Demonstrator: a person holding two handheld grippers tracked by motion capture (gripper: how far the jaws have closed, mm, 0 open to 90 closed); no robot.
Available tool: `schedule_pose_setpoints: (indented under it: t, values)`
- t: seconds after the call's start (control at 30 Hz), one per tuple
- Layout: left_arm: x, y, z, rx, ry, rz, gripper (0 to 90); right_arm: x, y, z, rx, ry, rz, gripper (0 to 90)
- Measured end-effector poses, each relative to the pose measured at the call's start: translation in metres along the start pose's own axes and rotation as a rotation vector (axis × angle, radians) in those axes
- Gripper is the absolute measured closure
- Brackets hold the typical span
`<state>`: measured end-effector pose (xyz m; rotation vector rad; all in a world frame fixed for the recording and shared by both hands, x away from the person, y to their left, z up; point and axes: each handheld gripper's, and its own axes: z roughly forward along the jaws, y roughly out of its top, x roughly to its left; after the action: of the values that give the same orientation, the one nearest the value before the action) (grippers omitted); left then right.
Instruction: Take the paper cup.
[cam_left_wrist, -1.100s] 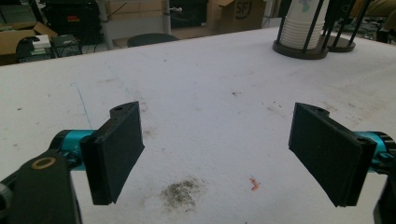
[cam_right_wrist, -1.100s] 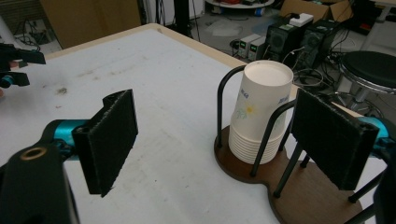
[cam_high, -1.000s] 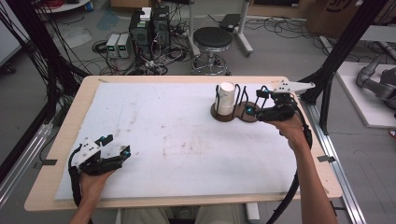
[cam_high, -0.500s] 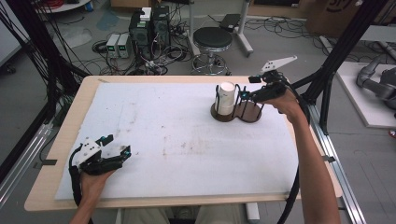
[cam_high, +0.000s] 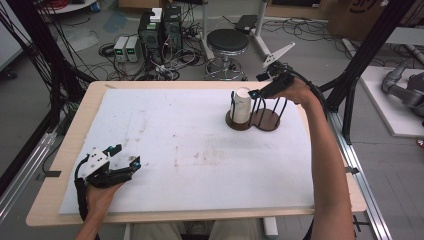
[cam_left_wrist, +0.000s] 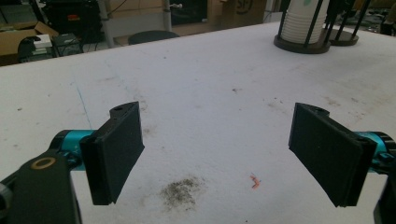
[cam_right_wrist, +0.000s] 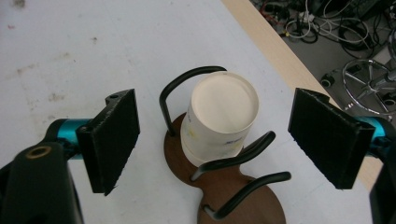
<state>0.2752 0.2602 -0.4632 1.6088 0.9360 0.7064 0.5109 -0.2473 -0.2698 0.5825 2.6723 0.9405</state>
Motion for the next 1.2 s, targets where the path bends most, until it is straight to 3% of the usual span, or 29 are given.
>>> schedule_pose_setpoints:
  t: [0.2, 0.3, 0.4, 0.47, 0.63, 1.2]
  values:
    - [0.000, 0.000, 0.000, 0.004, -0.002, -0.001, 17.5, -0.010, 0.017, 0.009, 0.089, 0.005, -0.042, 17.2]
    - [0.000, 0.000, 0.000, 0.005, -0.003, 0.000, 17.5, -0.010, 0.021, 0.013, 0.118, 0.014, -0.049, 17.2]
    - [0.000, 0.000, 0.000, 0.006, -0.003, -0.002, 17.5, -0.011, 0.028, 0.024, 0.162, 0.021, -0.095, 17.2]
    - [0.000, 0.000, 0.000, 0.006, -0.003, -0.002, 17.5, -0.010, 0.029, 0.026, 0.184, 0.025, -0.092, 17.2]
    - [0.000, 0.000, 0.000, 0.007, -0.002, 0.000, 17.5, -0.009, 0.031, 0.043, 0.273, 0.028, -0.130, 17.2]
    - [0.000, 0.000, 0.001, 0.012, -0.001, -0.002, 17.5, -0.013, 0.029, 0.065, 0.310, 0.055, -0.137, 17.3]
